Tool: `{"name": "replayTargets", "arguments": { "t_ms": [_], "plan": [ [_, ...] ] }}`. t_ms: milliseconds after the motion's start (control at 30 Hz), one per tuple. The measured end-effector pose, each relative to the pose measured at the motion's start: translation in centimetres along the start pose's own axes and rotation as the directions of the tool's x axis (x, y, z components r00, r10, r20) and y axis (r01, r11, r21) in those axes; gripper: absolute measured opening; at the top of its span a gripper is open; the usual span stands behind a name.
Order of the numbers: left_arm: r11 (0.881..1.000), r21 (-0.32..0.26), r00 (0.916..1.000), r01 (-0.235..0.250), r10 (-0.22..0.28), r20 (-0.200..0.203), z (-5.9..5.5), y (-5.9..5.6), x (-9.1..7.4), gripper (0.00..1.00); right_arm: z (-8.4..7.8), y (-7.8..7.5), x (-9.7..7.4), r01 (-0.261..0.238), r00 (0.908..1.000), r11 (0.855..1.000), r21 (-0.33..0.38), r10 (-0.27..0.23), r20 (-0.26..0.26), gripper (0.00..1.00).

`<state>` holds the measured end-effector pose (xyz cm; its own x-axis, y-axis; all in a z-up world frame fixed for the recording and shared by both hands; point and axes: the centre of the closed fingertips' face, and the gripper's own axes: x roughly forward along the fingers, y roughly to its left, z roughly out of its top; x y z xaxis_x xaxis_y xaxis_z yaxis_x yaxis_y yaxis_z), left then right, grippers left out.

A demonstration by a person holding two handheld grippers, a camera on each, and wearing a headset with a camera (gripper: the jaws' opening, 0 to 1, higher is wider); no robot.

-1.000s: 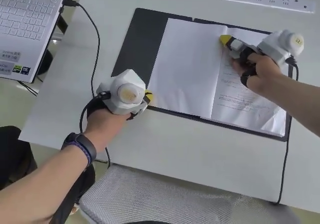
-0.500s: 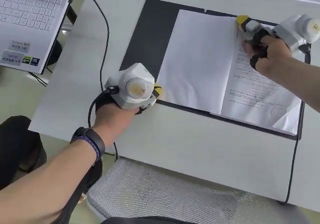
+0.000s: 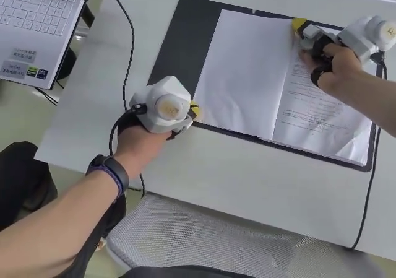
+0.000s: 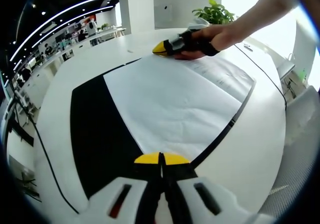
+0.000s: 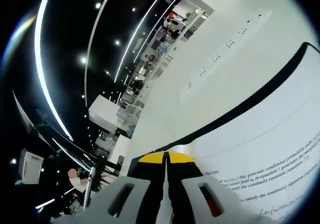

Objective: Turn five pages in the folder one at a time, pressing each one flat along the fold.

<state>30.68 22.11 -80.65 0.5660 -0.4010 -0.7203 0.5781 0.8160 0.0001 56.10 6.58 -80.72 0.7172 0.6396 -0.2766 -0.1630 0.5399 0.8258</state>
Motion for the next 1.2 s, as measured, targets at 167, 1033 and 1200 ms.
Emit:
{"name": "replayTargets", "arguments": {
  "t_ms": [167,1033,1200],
  "plan": [
    [1.0,0.003,1.0,0.005,-0.005,0.001,-0.1,0.1,0.1,0.0,-1.2,0.5,-1.0,-0.026,0.9993,1.0,-0.016,0.026,-0.026,0.0],
    [1.0,-0.018,1.0,-0.003,0.003,0.007,-0.3,0.2,0.4,0.0,-9.8,6.5,-10.5,-0.124,0.98,0.991,-0.052,0.114,-0.164,0.0],
    [1.0,-0.022,1.0,-0.008,0.008,0.003,-0.6,0.5,0.9,0.0,-11.3,6.4,-11.7,-0.132,0.971,0.989,-0.07,0.115,-0.209,0.0]
  ]
}}
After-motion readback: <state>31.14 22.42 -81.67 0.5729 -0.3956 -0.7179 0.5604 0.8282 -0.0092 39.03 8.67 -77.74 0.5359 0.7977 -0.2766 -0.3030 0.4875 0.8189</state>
